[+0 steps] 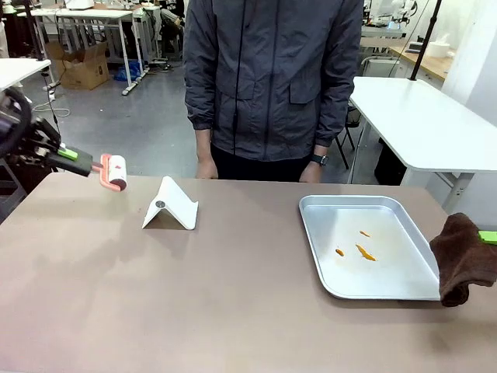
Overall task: Clean the surface of the table.
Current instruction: If a person points to the right, clean the right side of the table with your right hand, and if they point to the left, clean the left side with your left hand.
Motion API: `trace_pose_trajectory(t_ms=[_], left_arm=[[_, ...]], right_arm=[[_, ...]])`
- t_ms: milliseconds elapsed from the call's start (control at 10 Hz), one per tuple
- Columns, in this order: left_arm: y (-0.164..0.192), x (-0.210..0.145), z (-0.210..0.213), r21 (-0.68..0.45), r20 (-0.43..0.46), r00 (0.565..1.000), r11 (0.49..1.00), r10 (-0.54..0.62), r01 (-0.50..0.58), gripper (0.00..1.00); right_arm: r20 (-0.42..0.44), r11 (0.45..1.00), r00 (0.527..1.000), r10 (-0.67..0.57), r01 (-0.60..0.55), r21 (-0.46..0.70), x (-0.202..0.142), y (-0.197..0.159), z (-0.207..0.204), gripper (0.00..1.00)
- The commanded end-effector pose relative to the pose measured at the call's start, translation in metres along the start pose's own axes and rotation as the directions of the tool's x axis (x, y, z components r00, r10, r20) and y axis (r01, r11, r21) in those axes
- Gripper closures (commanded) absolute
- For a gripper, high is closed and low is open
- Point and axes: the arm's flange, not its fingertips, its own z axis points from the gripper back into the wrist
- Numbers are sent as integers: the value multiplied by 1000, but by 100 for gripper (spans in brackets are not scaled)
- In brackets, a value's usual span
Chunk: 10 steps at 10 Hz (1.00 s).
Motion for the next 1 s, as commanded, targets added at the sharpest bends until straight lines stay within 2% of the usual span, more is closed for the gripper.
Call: trace_pose_trajectory(t_ms=[0, 500, 600, 900], left_arm=[[-3, -36, 19, -90, -22, 997, 994, -70, 68, 78], [22, -134, 69, -213, -215, 961, 969, -172, 126, 78], [28, -142, 74, -225, -175, 969, 965, -174, 133, 78], [27, -136, 69, -203, -202, 969, 974, -145, 103, 78]], right_arm=[[-10, 1000, 1000, 10, -9, 7, -2, 2, 1, 100], [-10, 1000, 1000, 10, -9, 7, -2, 2, 1, 100], [-10, 1000, 1000, 10, -9, 7, -2, 2, 1, 100], [-10, 1000, 1000, 10, -9, 7, -2, 2, 1, 100]])
